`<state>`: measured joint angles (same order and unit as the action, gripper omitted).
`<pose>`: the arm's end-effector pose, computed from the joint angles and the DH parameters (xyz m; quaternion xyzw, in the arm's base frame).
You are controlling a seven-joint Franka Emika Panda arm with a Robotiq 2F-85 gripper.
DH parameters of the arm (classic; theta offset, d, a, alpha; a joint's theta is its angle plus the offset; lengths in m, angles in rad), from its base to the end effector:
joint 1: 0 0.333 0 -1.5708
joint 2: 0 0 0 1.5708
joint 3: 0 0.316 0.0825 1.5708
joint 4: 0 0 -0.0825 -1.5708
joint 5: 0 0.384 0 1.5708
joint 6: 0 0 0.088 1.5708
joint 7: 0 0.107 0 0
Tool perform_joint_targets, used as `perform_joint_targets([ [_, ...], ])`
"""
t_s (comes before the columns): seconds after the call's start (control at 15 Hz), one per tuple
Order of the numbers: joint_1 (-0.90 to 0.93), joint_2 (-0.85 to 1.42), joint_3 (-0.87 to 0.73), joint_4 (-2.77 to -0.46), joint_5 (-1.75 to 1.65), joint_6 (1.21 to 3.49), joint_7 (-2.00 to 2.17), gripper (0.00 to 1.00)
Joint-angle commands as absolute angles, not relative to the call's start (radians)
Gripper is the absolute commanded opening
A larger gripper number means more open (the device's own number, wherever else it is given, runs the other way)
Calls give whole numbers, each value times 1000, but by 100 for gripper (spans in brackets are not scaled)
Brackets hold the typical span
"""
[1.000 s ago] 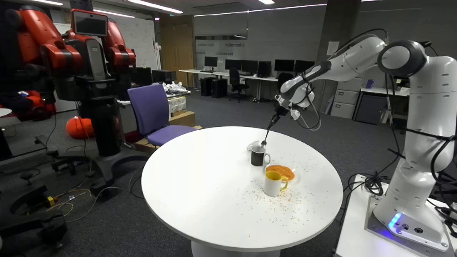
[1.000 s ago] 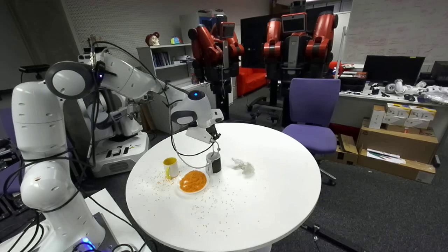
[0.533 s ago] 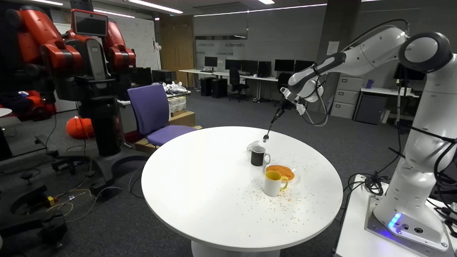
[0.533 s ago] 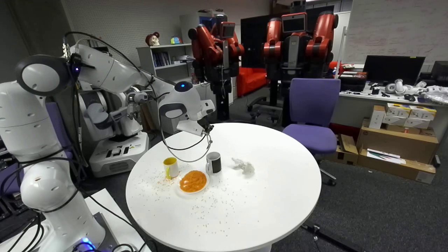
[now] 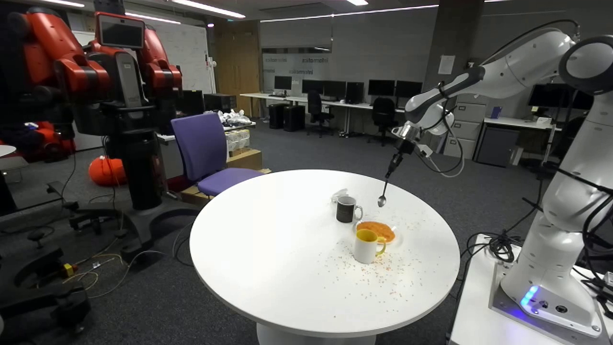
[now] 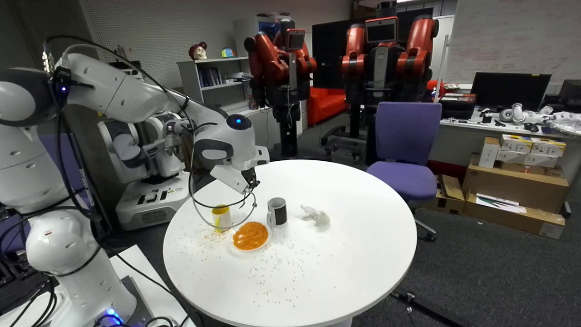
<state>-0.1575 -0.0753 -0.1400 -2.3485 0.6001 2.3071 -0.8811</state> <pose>0.4802 -0.1355 0.3677 -0.9697 -0.0880 -0.1386 0.1807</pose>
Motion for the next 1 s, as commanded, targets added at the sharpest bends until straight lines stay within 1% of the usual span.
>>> perform_joint_targets([
  [0.0, -179, -133, -200, -2431, 598, 2307, -893, 1],
  [0.2, -201, -102, -255, -2458, 636, 2354, -937, 1],
  [0.4, -220, -56, -297, -2462, 755, 2416, -988, 1],
  [0.93, -262, 75, -293, -2441, 1102, 2512, -1130, 1],
])
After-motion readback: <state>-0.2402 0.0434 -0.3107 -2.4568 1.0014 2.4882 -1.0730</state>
